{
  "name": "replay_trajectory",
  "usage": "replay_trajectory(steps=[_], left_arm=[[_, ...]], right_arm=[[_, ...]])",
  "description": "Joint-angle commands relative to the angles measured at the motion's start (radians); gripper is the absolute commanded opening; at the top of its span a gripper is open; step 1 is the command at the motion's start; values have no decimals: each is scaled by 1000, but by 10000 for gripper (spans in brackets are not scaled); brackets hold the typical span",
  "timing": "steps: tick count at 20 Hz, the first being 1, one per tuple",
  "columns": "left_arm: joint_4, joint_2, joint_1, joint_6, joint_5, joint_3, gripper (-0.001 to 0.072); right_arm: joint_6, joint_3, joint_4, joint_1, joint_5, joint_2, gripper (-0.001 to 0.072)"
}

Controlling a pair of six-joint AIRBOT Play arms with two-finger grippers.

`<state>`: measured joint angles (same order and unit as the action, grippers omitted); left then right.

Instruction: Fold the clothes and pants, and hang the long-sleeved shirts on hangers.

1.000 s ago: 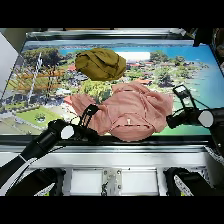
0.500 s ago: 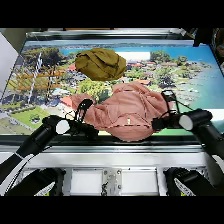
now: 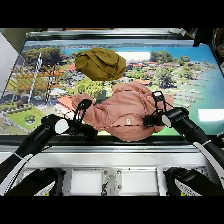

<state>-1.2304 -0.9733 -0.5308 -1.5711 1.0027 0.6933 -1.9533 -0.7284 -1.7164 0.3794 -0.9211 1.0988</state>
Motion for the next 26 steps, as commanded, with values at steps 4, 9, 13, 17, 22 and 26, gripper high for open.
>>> replay_trajectory(steps=[4, 9, 13, 17, 22, 26], left_arm=[[-10, 138, 1, -43, 24, 1, 8], [-10, 212, 4, -69, 29, 1, 8], [-9, 224, 90, -79, 59, 0, 8], [2, 162, 134, -74, 78, 0, 8], [-2, 34, 65, -48, 40, 1, 8], [-8, -17, 110, -49, 62, 48, 288]], right_arm=[[-101, 0, -154, 2, -195, -3, 490], [-122, 12, -166, 2, -244, -11, 409], [-129, 26, -165, 2, -230, -11, 363], [-131, 26, -148, 2, -129, -11, 161], [-130, 26, -137, 2, -78, 5, 12], [-38, -60, -152, 0, -143, -54, 10]])
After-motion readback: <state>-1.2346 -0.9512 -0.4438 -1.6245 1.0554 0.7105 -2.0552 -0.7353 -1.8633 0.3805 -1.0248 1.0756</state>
